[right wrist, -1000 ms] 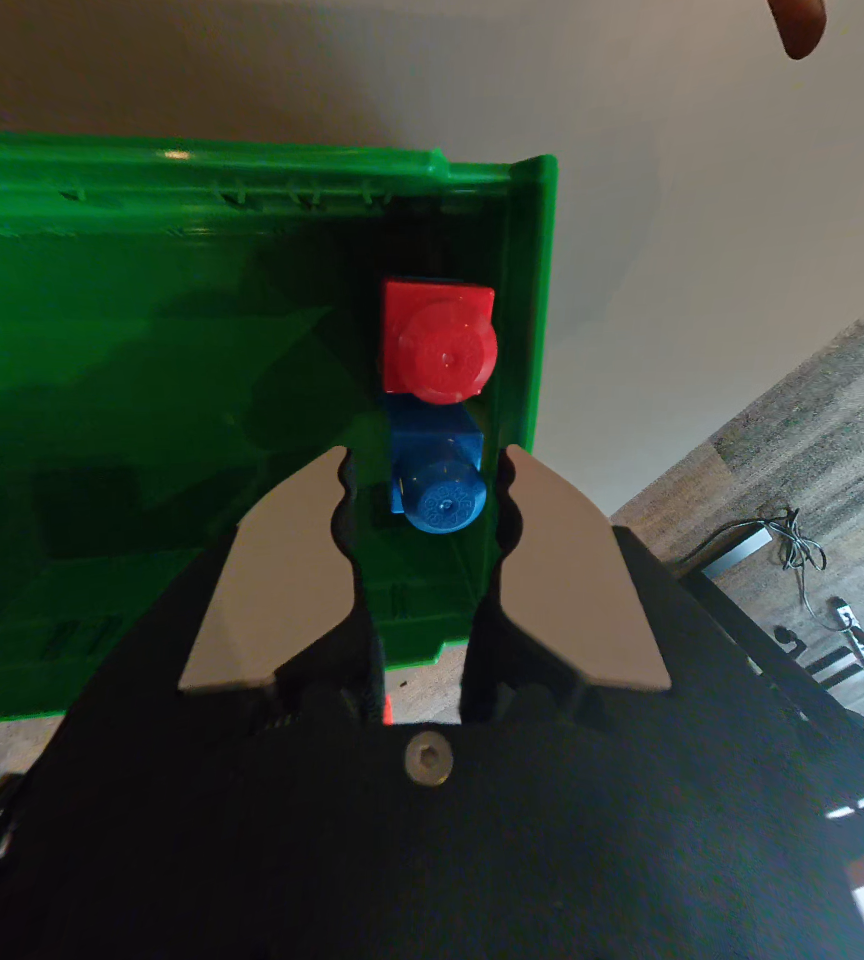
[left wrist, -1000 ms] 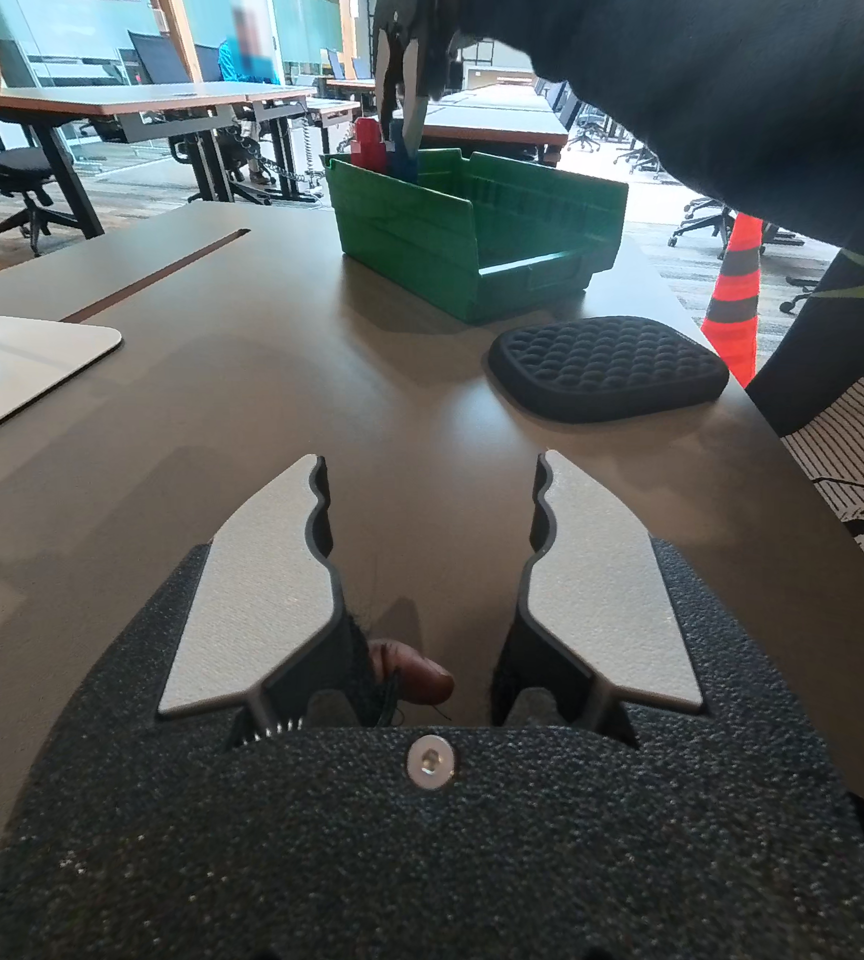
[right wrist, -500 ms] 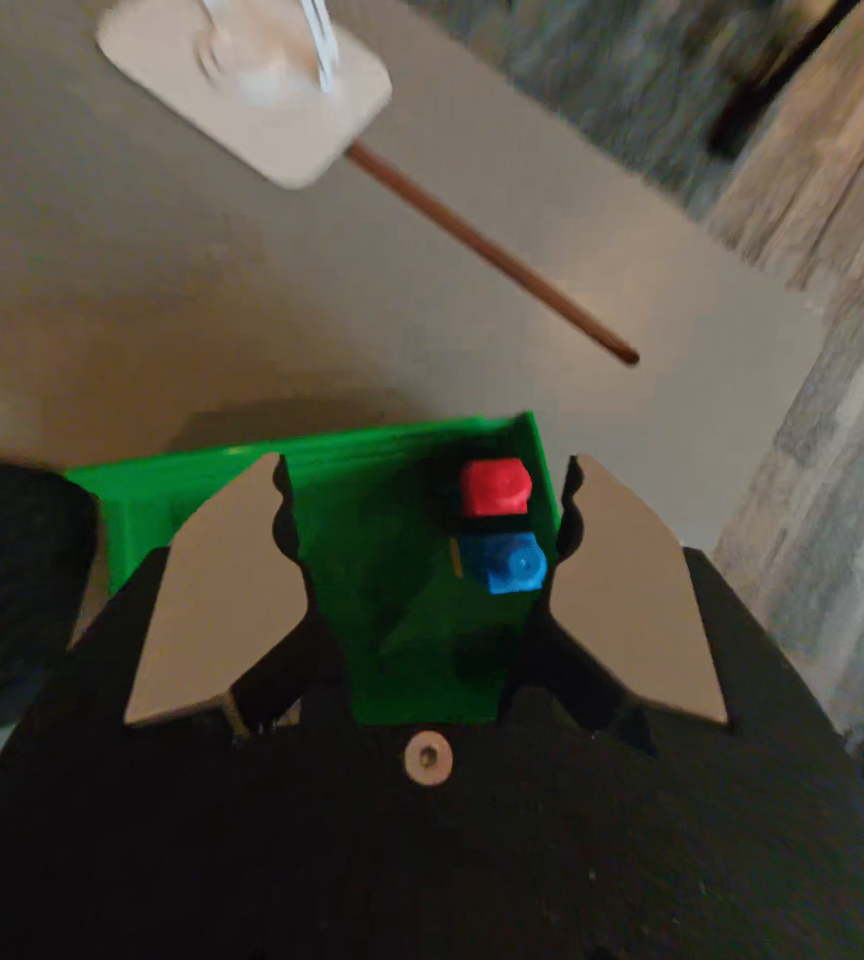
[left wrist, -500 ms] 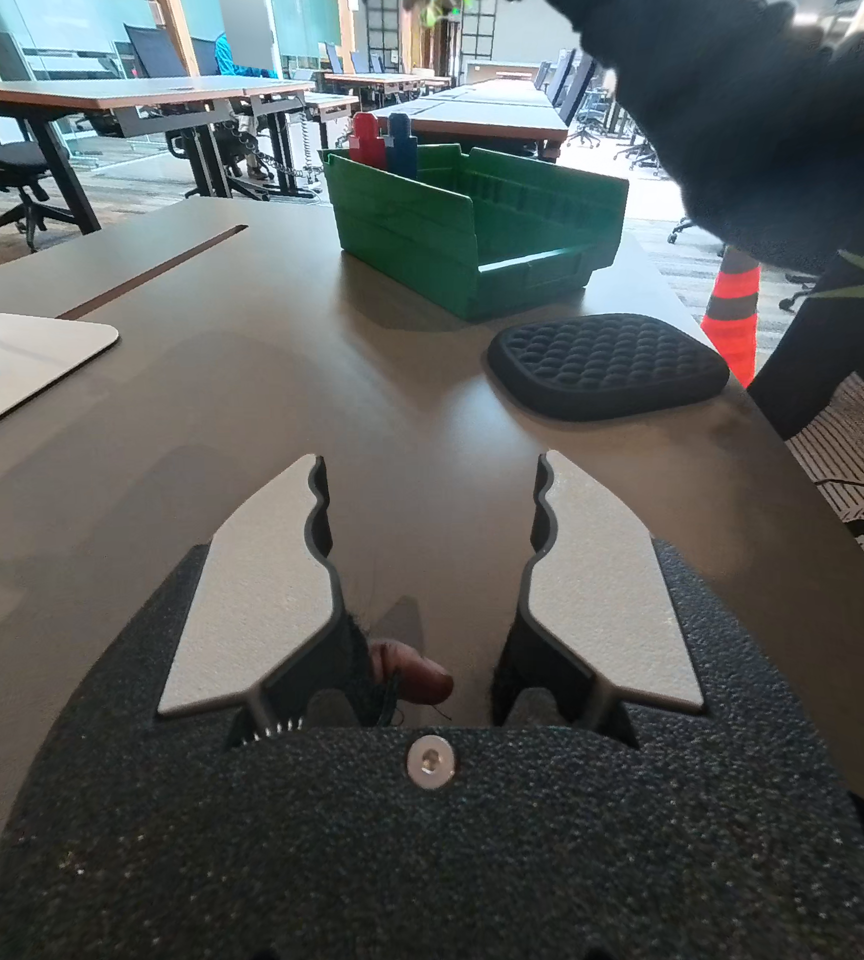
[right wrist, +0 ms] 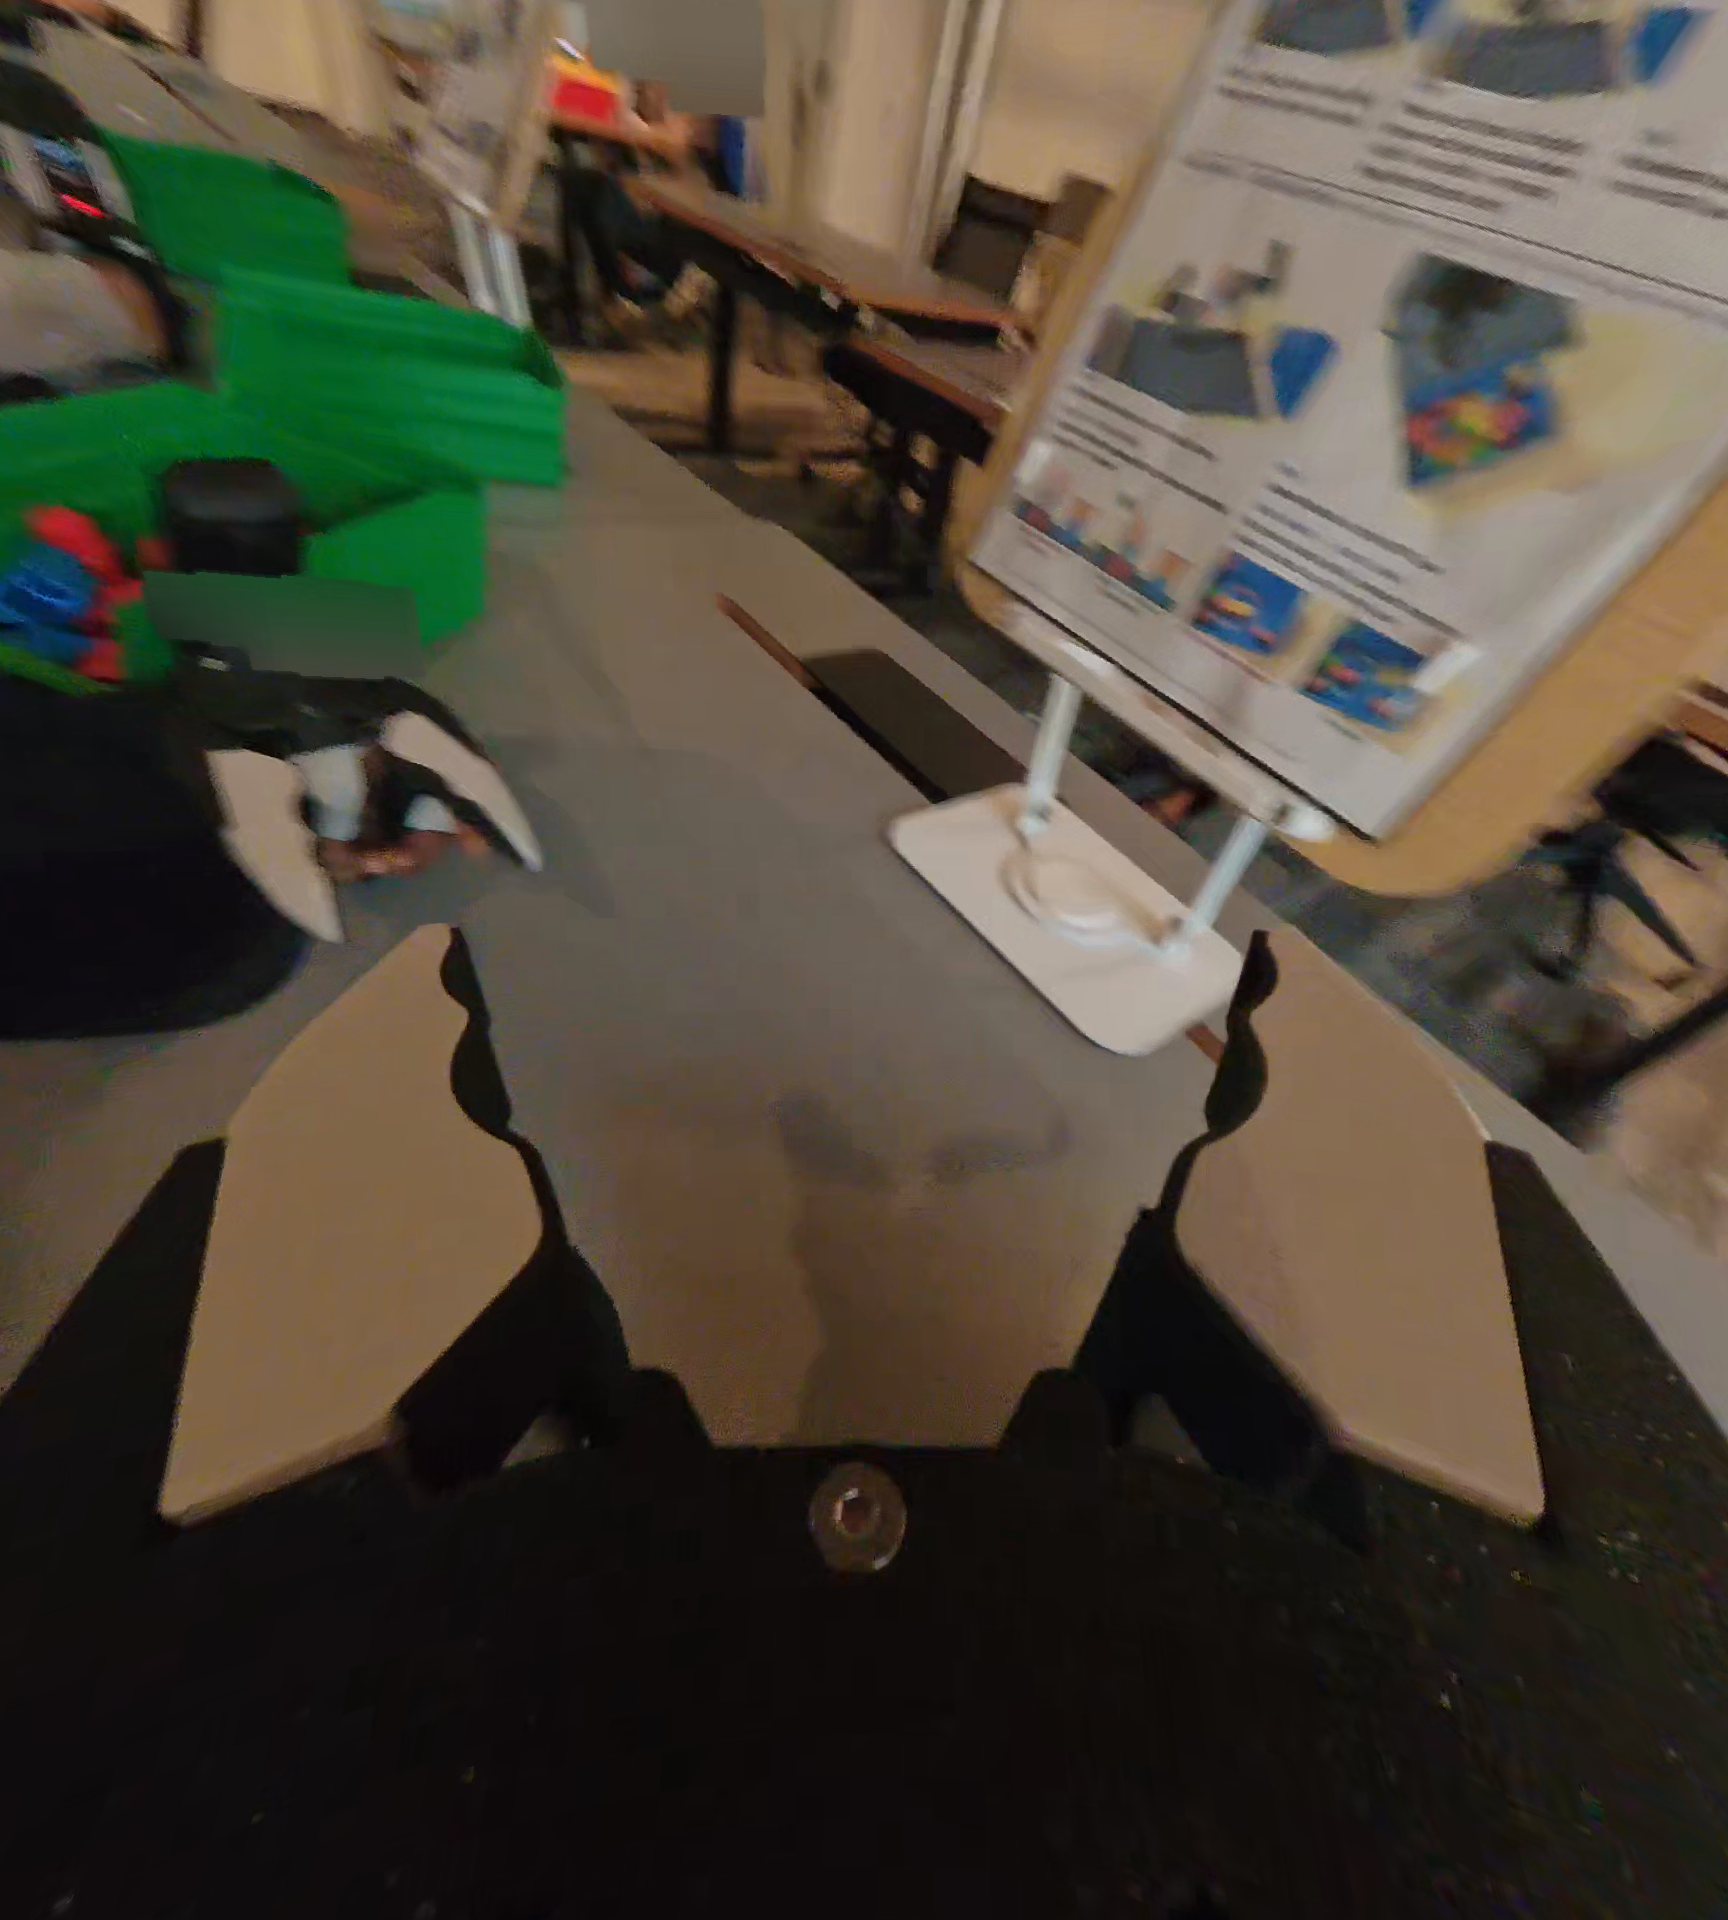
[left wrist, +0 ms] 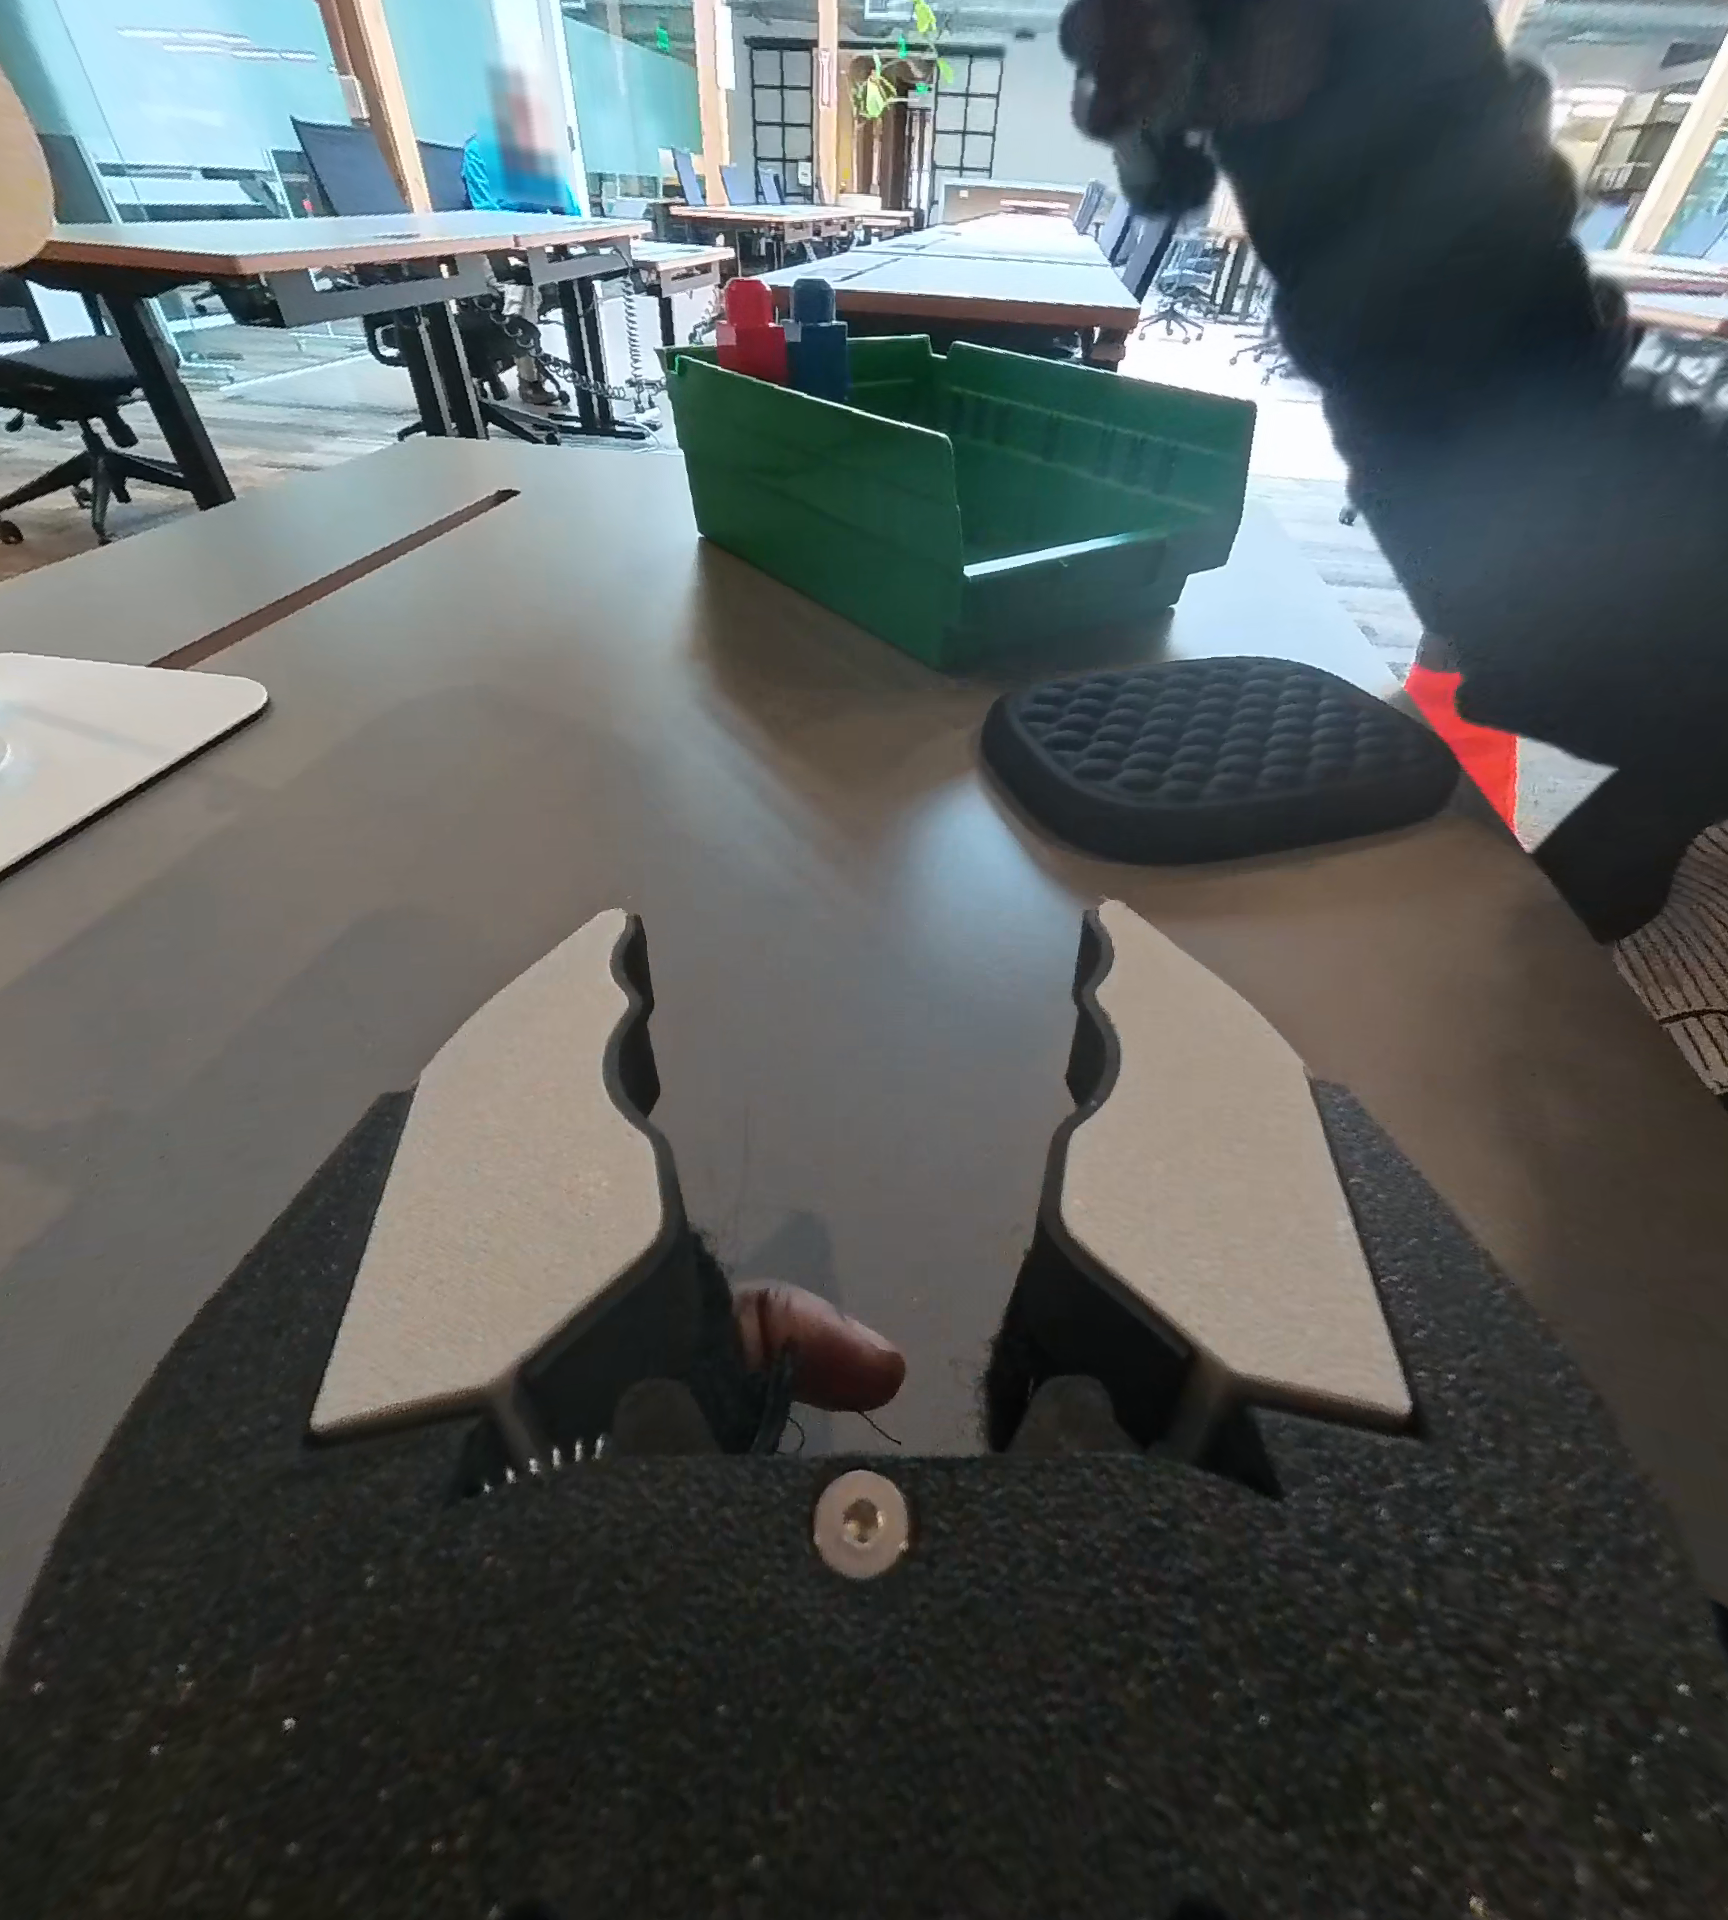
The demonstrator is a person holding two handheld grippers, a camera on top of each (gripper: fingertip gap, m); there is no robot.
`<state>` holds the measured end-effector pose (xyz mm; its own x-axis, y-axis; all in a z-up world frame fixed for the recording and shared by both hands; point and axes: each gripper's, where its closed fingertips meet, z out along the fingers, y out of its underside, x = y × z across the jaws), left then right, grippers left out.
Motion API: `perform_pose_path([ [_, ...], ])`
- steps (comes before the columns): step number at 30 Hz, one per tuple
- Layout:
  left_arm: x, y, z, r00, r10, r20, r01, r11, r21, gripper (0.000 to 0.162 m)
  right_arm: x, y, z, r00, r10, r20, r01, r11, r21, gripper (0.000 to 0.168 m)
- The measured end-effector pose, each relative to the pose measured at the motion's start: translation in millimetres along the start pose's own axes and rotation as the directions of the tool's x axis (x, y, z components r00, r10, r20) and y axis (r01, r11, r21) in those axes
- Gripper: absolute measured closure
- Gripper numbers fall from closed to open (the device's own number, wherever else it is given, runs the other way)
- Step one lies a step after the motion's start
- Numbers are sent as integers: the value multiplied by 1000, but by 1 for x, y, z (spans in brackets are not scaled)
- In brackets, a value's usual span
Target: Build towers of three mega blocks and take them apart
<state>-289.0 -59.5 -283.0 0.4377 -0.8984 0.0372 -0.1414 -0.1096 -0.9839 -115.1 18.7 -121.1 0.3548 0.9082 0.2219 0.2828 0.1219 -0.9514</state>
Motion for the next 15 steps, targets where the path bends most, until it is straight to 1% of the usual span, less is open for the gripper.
perform_pose_path([
  [2,0,-1,0,1000,-1,-1,1,1000,5,84,-35,4,21,995,8,102,-13,999,48,36],
  [6,-1,-1,-1,1000,-3,1,3,1000,11,82,-87,30,62,966,11,258,-30,997,69,36],
  [10,-1,-2,-1,1000,-1,4,1,1000,15,80,-110,48,89,949,57,309,-104,985,140,44],
  [11,-1,-2,-1,1000,1,5,-1,1000,15,80,-113,50,93,946,75,316,-132,977,165,48],
  [15,-2,-2,-1,1000,3,10,-3,1000,13,79,-111,59,100,945,111,308,-189,952,239,54],
])
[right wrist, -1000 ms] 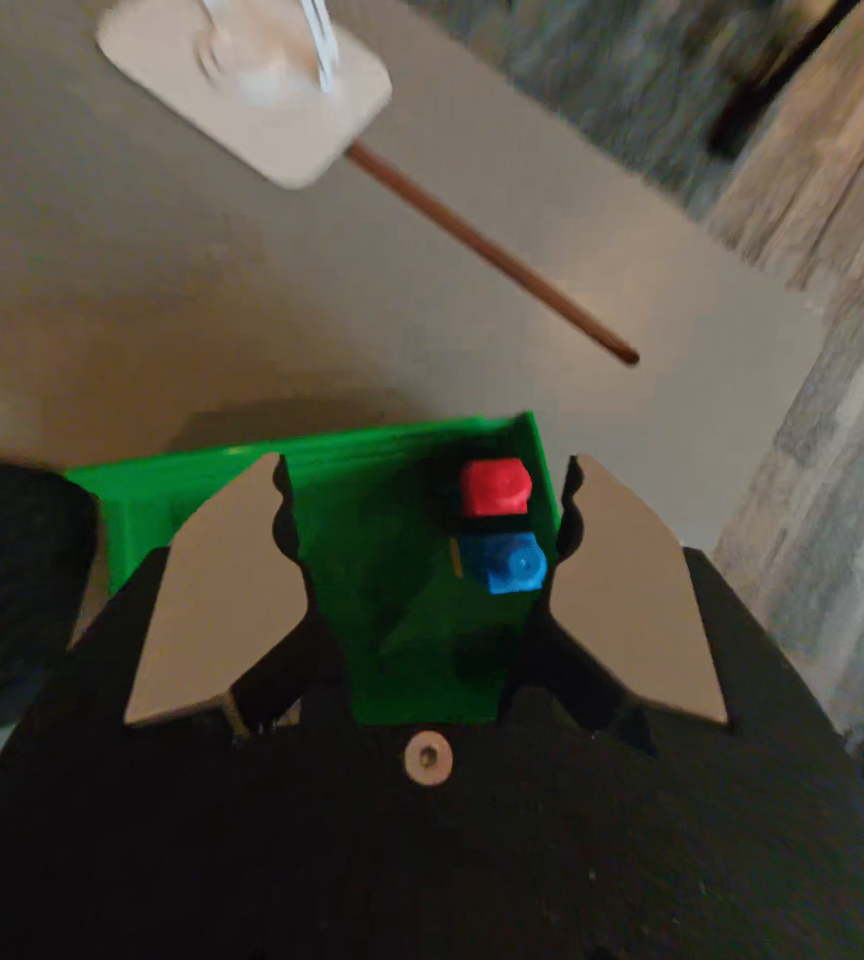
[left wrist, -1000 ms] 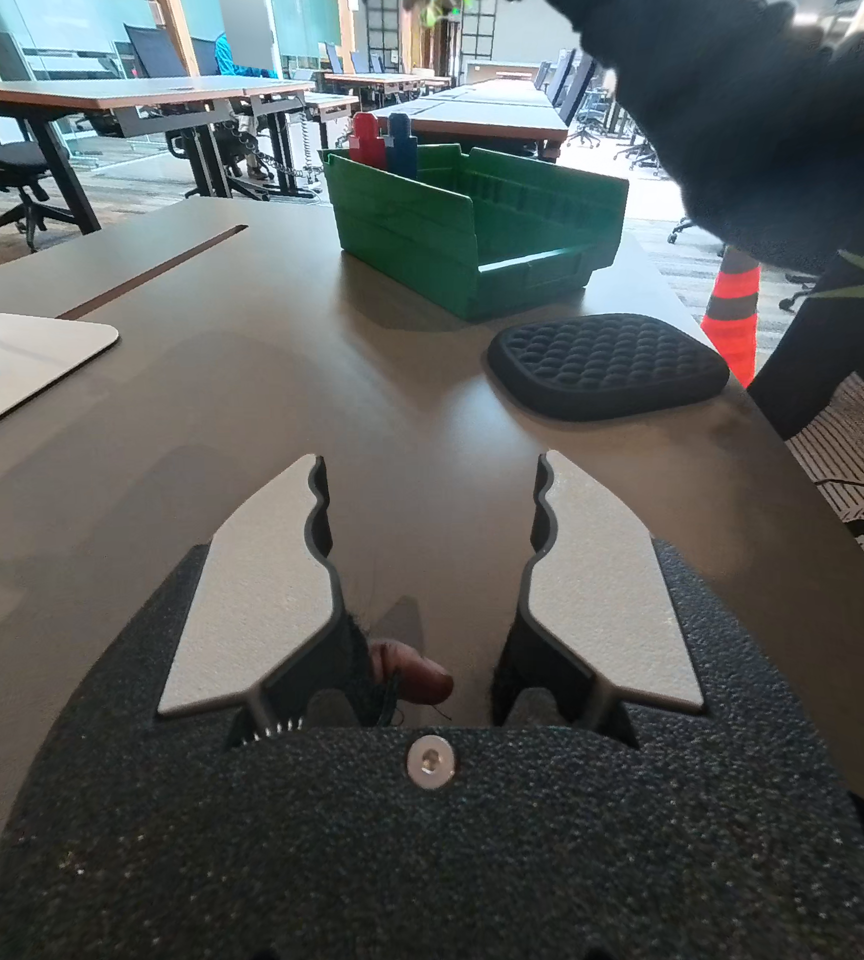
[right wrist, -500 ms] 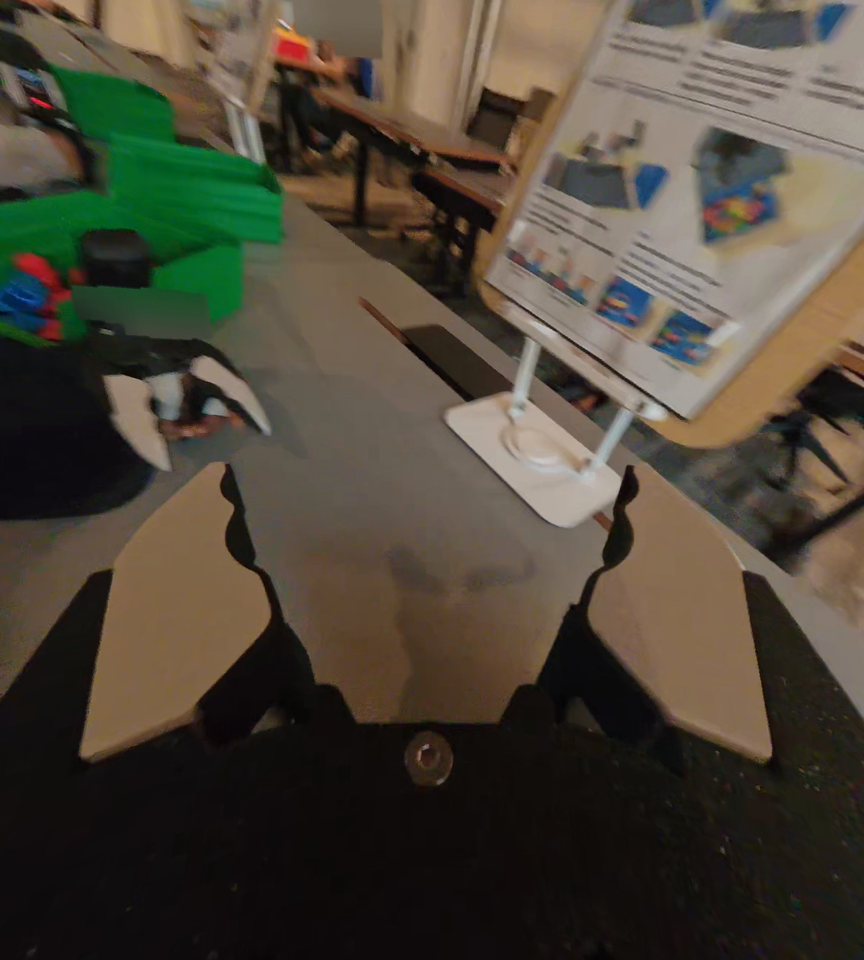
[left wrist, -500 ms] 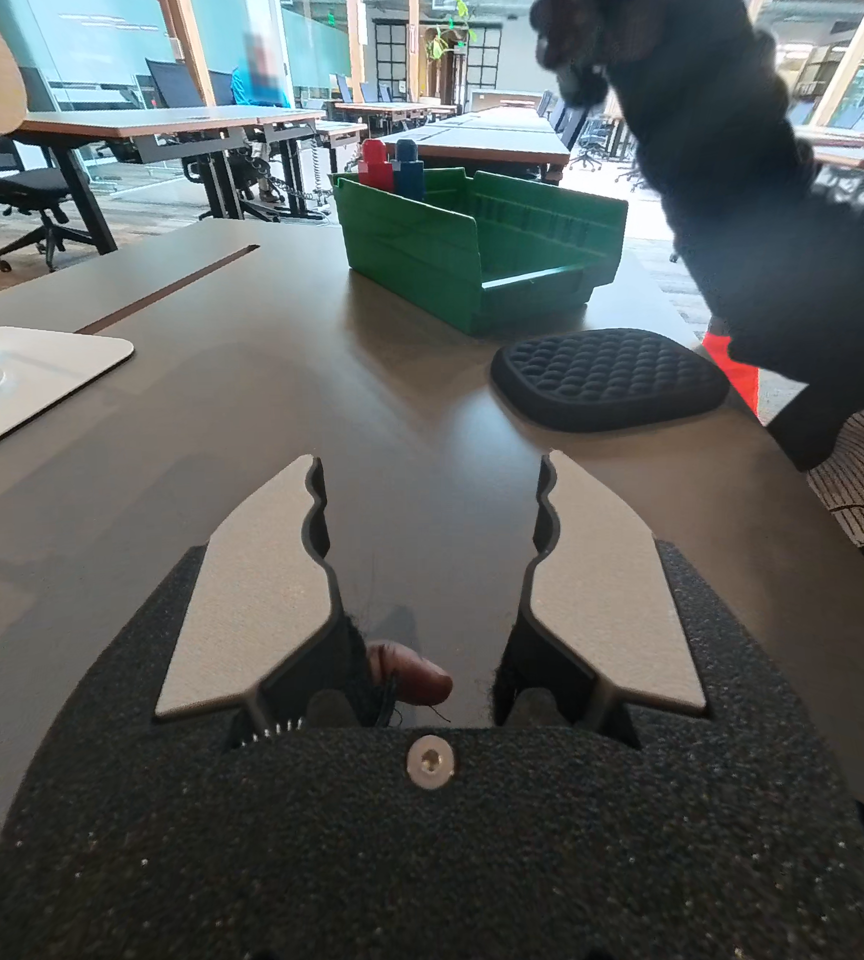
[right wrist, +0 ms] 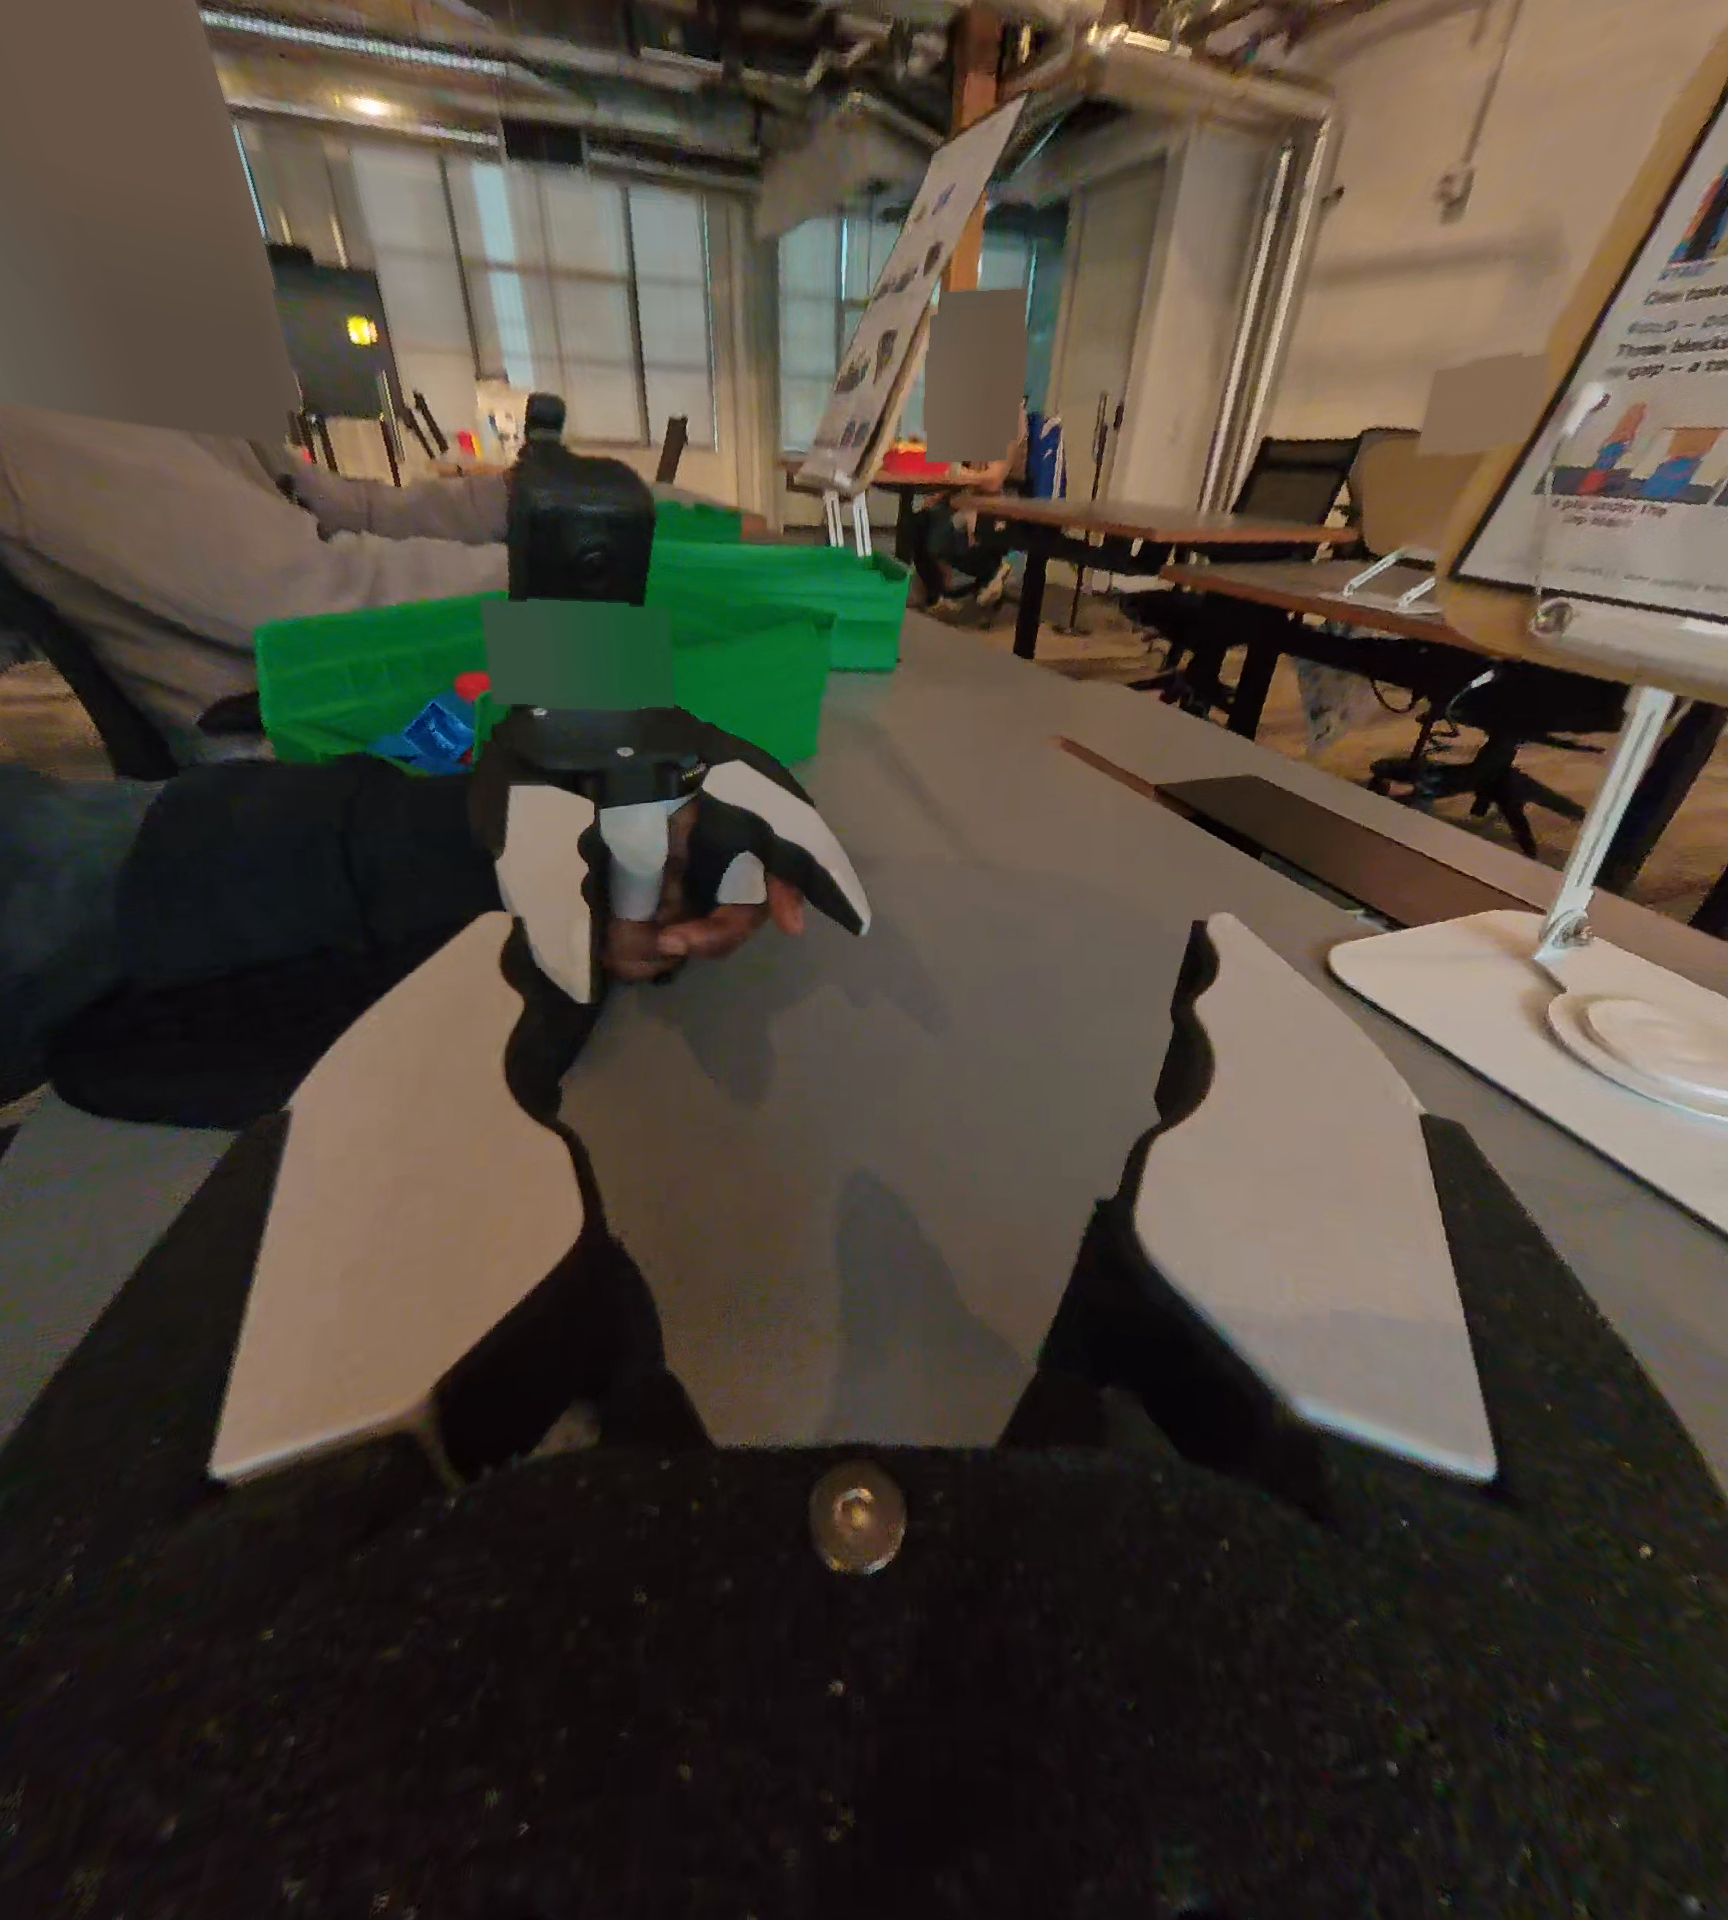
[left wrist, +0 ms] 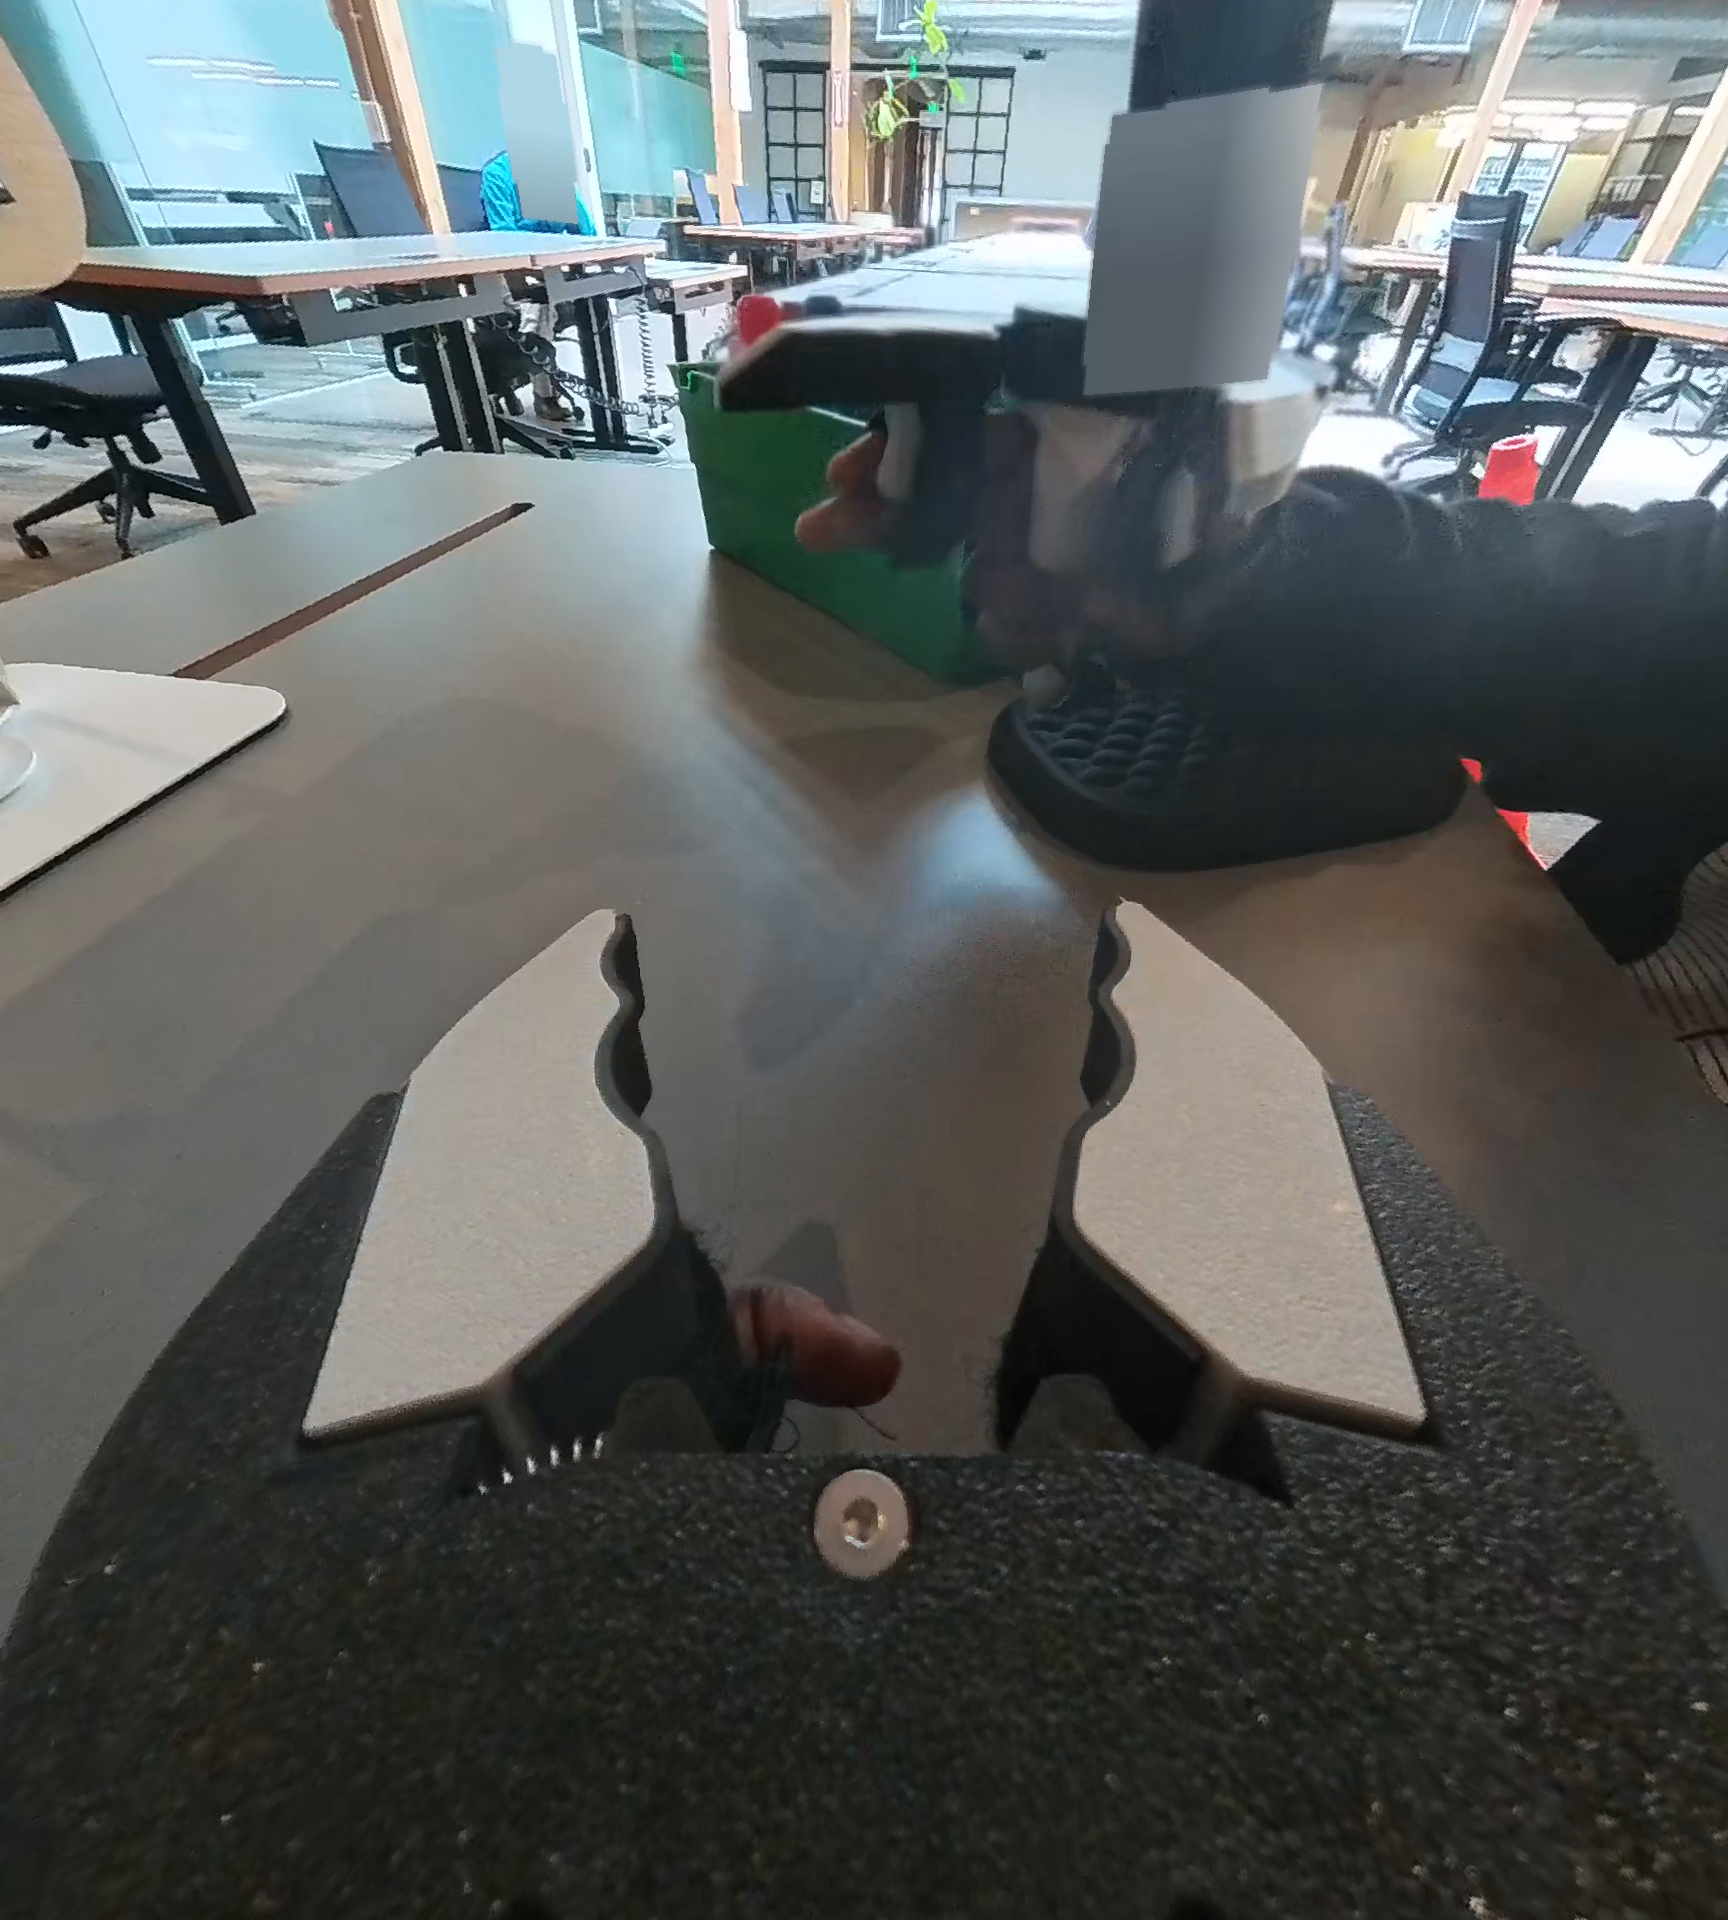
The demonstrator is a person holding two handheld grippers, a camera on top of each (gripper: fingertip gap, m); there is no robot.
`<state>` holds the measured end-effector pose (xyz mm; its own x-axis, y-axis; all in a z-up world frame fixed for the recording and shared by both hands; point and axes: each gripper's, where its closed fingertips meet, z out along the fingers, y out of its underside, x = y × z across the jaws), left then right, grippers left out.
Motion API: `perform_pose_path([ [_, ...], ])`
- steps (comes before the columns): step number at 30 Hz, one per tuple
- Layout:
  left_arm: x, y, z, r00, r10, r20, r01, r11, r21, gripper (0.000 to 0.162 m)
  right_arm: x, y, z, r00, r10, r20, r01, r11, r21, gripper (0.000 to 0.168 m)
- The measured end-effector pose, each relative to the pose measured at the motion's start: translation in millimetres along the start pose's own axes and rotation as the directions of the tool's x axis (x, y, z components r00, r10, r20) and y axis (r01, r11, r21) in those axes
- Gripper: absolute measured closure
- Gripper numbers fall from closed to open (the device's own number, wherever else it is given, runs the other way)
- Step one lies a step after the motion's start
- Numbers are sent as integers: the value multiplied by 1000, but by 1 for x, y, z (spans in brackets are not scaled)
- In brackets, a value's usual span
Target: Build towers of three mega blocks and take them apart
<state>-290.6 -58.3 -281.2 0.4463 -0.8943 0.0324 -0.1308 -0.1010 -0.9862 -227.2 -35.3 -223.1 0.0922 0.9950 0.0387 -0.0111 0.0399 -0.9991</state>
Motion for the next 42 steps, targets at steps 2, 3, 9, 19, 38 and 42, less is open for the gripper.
perform_pose_path([
  [2,0,0,0,1000,4,5,-4,1000,3,79,4,6,-2,1000,2,-19,-2,1000,22,55],
  [3,0,-1,0,1000,6,8,-6,1000,5,79,6,9,-4,1000,5,-26,-4,1000,26,55],
  [9,-2,-2,-1,998,40,47,-41,999,2,79,9,22,-9,998,-19,-63,17,1000,-20,57],
  [19,9,-87,-59,903,229,364,-220,973,-68,81,4,28,-5,996,-72,-58,68,996,-63,57],
  [38,16,32,-297,758,74,648,486,598,-637,92,1,30,-2,992,-111,-55,106,990,-88,57],
  [42,11,59,-295,742,35,669,571,489,-659,93,1,29,-2,991,-119,-60,113,990,-85,58],
])
